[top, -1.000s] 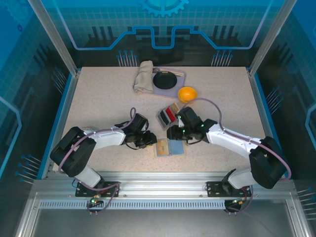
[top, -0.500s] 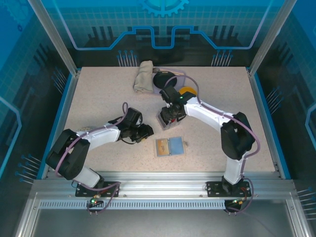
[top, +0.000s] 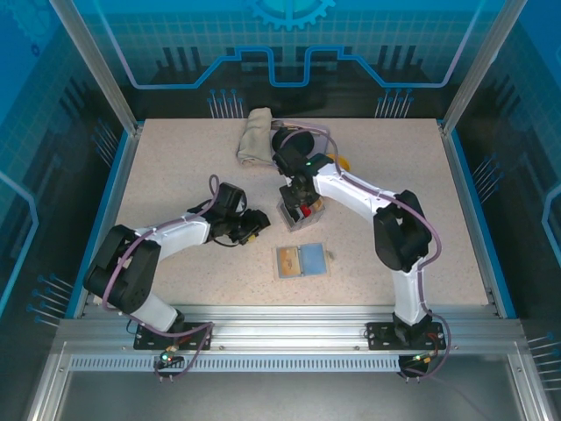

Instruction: Put the credit cards into the card holder

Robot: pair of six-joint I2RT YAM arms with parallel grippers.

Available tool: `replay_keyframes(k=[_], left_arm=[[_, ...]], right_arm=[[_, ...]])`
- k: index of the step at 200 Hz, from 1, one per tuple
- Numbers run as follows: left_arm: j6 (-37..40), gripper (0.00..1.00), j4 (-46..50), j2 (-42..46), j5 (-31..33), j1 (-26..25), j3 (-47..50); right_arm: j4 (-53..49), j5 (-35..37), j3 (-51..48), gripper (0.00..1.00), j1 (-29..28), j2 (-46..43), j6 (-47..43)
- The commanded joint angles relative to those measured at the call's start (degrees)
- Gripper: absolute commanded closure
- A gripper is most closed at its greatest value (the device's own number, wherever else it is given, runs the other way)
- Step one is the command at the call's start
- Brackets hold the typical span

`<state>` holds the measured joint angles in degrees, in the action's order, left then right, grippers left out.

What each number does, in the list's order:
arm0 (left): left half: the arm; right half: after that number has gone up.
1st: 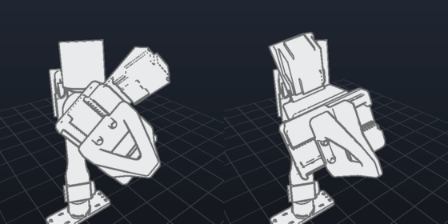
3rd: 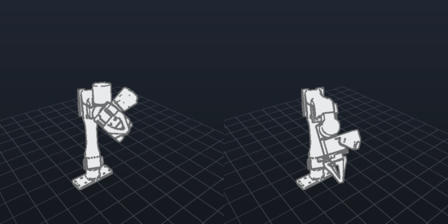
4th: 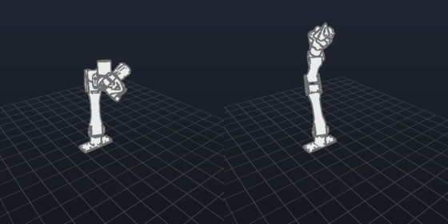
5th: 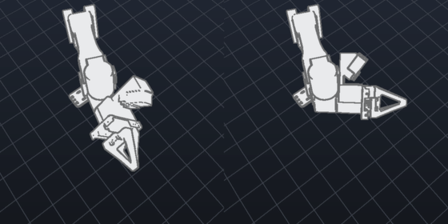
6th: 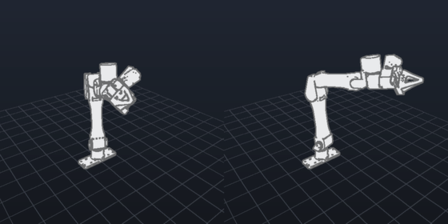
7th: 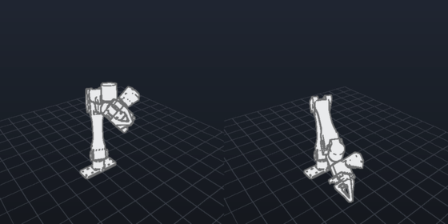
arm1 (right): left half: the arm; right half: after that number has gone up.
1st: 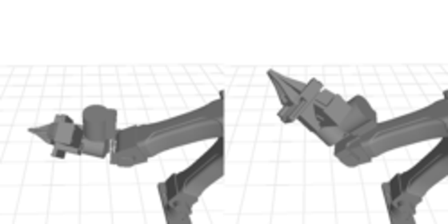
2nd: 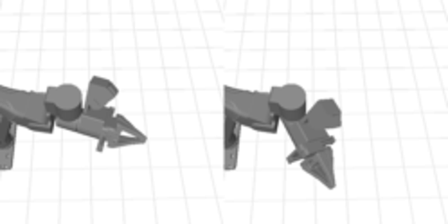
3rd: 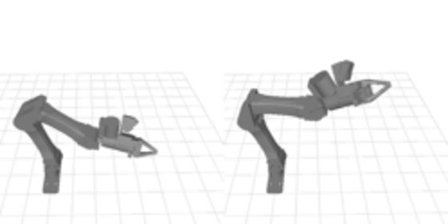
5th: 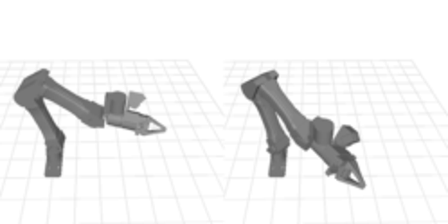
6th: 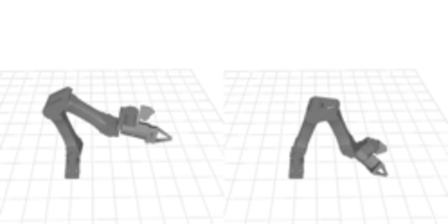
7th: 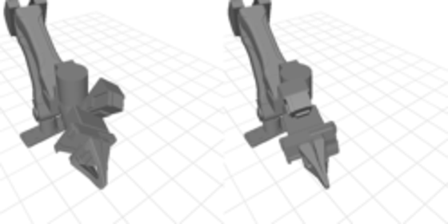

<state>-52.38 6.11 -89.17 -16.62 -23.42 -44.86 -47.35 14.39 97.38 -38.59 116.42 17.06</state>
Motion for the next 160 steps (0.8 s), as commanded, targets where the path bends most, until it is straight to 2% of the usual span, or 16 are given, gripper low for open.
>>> replay_keyframes(k=[1, 50, 79, 97, 160], left_arm=[[-0.37, 0.47, -0.22, -0.64, -1.36, 0.57, -1.58], [-1.07, 0.39, -0.15, 0.85, 0.45, 0.77, -0.63], [-1.34, 0.38, 0.05, 2.27, 1.37, 1.13, 0.38], [-1.51, 0.38, 0.13, 3.00, 1.74, 1.26, 0.91], [-1.67, 0.38, 0.54, 4.01, 1.99, 1.54, 1.36]], right_arm=[[-2.70, -0.28, 2.26, 0.65, -1.11, 2.86, -0.63], [-3.73, 3.13, 4.82, 0.65, -2.58, 6.31, -1.30], [-5.64, 9.51, 6.74, 0.64, -3.80, 9.02, -1.79], [-5.63, 10.79, 6.82, 0.64, -4.20, 9.94, -2.29], [-6.46, 22.56, 6.94, 0.65, -6.87, 10.46, -3.32]])
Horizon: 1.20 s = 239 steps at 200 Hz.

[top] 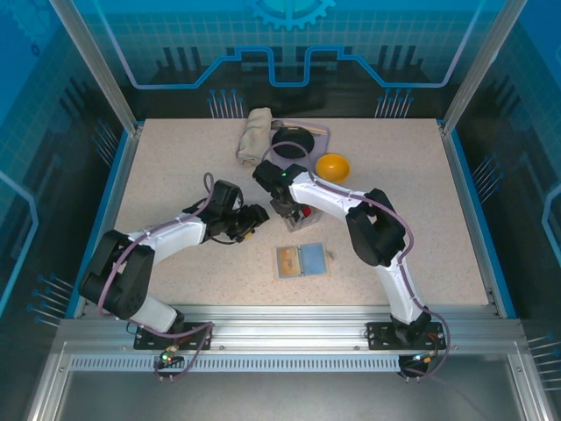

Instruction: Put the credit cards into the card holder

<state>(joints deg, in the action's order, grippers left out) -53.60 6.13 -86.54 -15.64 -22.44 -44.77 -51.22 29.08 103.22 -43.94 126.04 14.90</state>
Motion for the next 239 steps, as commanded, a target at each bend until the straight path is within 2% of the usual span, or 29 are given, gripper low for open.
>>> replay_keyframes(k=[1, 71, 95, 158, 195, 239], left_arm=[[-0.45, 0.38, 0.53, 1.38, 0.98, 0.55, 1.27], [-0.67, 0.38, 0.55, 1.66, 1.00, 0.60, 1.41], [-0.55, 0.38, 0.55, 1.64, 0.83, 0.55, 1.43], [-0.54, 0.38, 0.46, 1.38, 0.83, 0.55, 1.76], [-0.45, 0.38, 0.40, 1.69, 0.72, 0.55, 1.79], [-0.31, 0.38, 0.21, 2.08, 0.21, 0.62, 1.42]], right_arm=[[-2.51, 8.11, 1.04, 0.65, -1.61, 0.80, -1.18], [-1.60, 8.37, 0.56, 0.73, -1.84, -1.06, -2.03], [-1.51, 7.75, 0.36, 0.82, -1.80, -1.56, -1.97], [-1.56, 6.61, 0.21, 0.91, -1.80, -3.31, -1.77], [-2.29, 2.94, 0.32, 0.95, -1.66, -5.68, -0.95], [-0.90, 1.43, -1.69, 0.95, -0.49, -8.57, 0.13]])
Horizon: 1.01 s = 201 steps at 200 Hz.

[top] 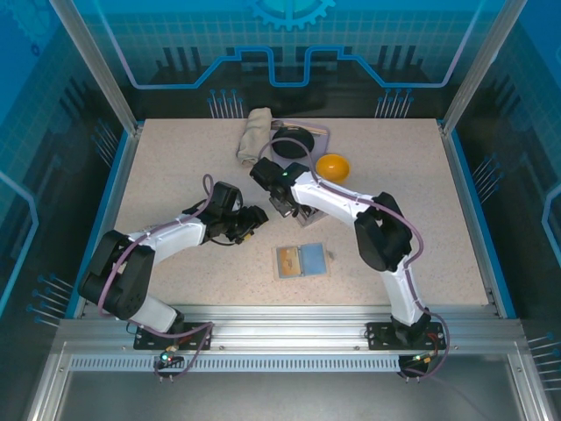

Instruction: Put the credit cards into the card holder

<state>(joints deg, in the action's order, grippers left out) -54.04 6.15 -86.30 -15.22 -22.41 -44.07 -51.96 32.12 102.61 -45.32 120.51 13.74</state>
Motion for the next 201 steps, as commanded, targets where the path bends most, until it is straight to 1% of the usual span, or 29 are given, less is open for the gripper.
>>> replay_keyframes(k=[1, 11, 20, 32, 42, 58, 83, 102, 111, 119, 126, 145, 163, 182, 201], left_arm=[[0.15, 0.38, 0.23, 1.84, -0.23, 0.61, 0.73], [0.11, 0.38, 0.10, 1.68, -0.46, 0.53, 0.67], [0.15, 0.37, 0.04, 1.65, -0.61, 0.53, 0.65], [0.12, 0.38, -0.24, 1.75, -1.03, 0.53, 0.73], [0.08, 0.38, -0.81, 2.08, -1.71, 0.53, 0.82], [0.05, 0.38, -2.15, 3.01, -3.02, 0.53, 0.95], [-0.41, 0.36, -7.33, 4.45, -7.53, 0.65, 1.37], [-1.34, 0.35, -11.84, 5.00, -11.39, 0.77, 1.52], [-1.90, 0.35, -14.07, 5.00, -13.25, 0.80, 1.42], [-2.64, 0.34, -16.12, 4.96, -14.74, 0.78, 1.23], [-3.31, 0.34, -18.17, 4.83, -16.31, 0.74, 1.15], [-5.70, 0.33, -23.78, 3.94, -20.16, 0.71, 0.46], [-7.77, 0.33, -28.17, 2.78, -22.68, 0.64, -0.14], [-9.17, 0.33, -31.32, 1.30, -24.60, 0.15, -1.14], [-9.34, 0.34, -32.32, 0.12, -25.69, -0.78, -2.37]], right_arm=[[-0.15, -1.62, -1.04, 0.95, 1.00, -3.02, 1.29], [-0.50, -1.85, -0.91, 0.95, 1.57, -2.57, 1.46], [-0.63, -2.29, -0.97, 0.97, 1.85, -2.43, 1.54], [-0.19, -4.03, -1.54, 0.98, 2.25, -3.16, 1.69], [0.19, -5.98, -2.26, 1.00, 2.64, -4.49, 2.28], [1.74, -10.42, -4.41, 1.00, 3.37, -8.47, 3.71], [7.03, -21.76, -11.47, 1.00, 6.54, -17.94, 7.93], [13.79, -33.91, -19.71, 1.00, 10.76, -25.72, 12.61], [16.62, -38.09, -23.21, 1.00, 12.59, -28.62, 14.95], [20.17, -41.90, -26.76, 1.00, 14.40, -31.32, 17.38], [23.99, -46.77, -30.37, 1.00, 16.37, -33.86, 19.85], [33.20, -56.45, -37.90, 1.00, 20.40, -38.48, 26.65], [38.96, -61.54, -42.13, 1.00, 22.64, -41.12, 31.50], [43.15, -64.06, -44.70, 1.00, 23.39, -42.56, 34.76], [45.25, -65.81, -45.60, 1.00, 23.78, -42.72, 36.93]])
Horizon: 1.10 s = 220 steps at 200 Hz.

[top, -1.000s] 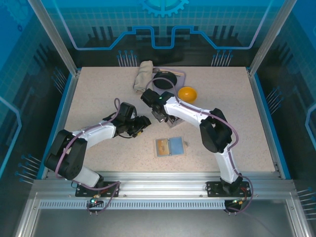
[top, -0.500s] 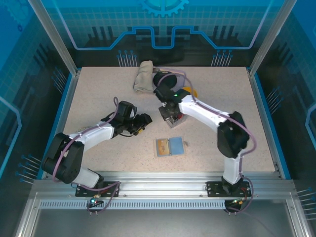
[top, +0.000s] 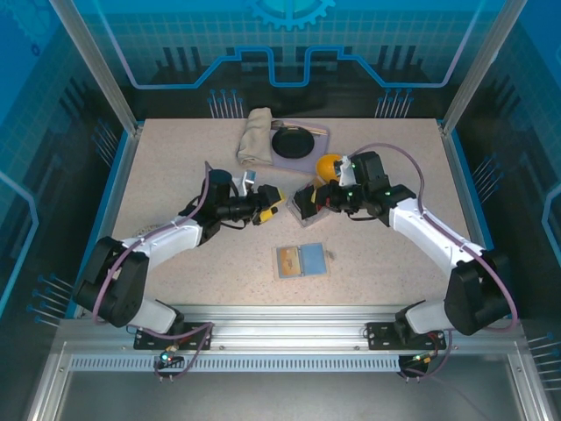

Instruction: Put the credit cards into the card holder

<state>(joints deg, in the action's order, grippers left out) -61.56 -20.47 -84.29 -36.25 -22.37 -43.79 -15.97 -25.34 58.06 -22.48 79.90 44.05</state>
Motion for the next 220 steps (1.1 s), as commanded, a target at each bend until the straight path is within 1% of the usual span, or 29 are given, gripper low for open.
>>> replay_keyframes(k=[1, 23, 48, 76, 101, 116, 134, 151, 167, 177, 195, 214, 220], left_arm=[[-1.81, 0.34, -5.71, -1.91, -4.73, -0.87, -2.68], [-2.21, 0.40, -6.55, -2.82, -5.25, -1.91, -3.69], [-2.99, 0.53, -8.13, -2.65, -5.23, -2.21, -3.64], [-2.87, 0.69, -8.45, -1.88, -5.14, -2.24, -3.53], [-2.51, 0.82, -8.36, -1.01, -4.51, -2.11, -3.05], [-2.34, 0.84, -8.17, -0.71, -4.22, -2.10, -2.82], [-2.47, 0.89, -8.71, -0.43, -4.48, -2.15, -2.78], [-2.42, 0.96, -8.88, -0.04, -4.70, -2.15, -2.70], [-2.38, 1.00, -8.76, 0.35, -4.81, -2.15, -2.75], [-2.27, 1.00, -7.78, 0.60, -4.56, -2.15, -2.75], [-0.93, 1.00, -5.04, 1.34, -3.30, -2.12, -2.30], [2.65, 1.00, 0.86, 2.58, -0.42, -2.30, -1.11], [3.77, 1.00, 2.66, 3.00, 0.86, -2.47, -0.37]], right_arm=[[9.49, -8.51, -1.12, 1.00, 0.95, -2.03, 6.77], [13.14, -10.70, -2.26, 1.00, 1.12, -1.38, 9.34], [15.12, -11.83, -2.84, 1.00, 1.12, -0.50, 10.87], [14.97, -12.01, -2.99, 1.00, 1.24, 0.47, 10.80], [14.22, -11.60, -3.41, 0.99, 1.38, 1.04, 10.15], [12.59, -11.00, -3.44, 0.98, 1.36, 1.31, 9.15], [12.67, -11.43, -4.09, 0.98, 1.55, 1.78, 9.12], [12.97, -11.80, -4.51, 0.97, 1.58, 2.25, 9.16], [12.80, -11.47, -4.87, 0.96, 1.64, 2.46, 9.05], [12.11, -11.25, -4.89, 0.93, 1.65, 2.48, 8.48], [6.42, -7.76, -4.20, 0.82, 1.48, 1.90, 5.31], [-7.00, 2.94, -1.94, 0.68, 0.22, 1.33, -2.70], [-10.79, 6.99, -1.30, 0.66, -0.64, 1.51, -4.96]])
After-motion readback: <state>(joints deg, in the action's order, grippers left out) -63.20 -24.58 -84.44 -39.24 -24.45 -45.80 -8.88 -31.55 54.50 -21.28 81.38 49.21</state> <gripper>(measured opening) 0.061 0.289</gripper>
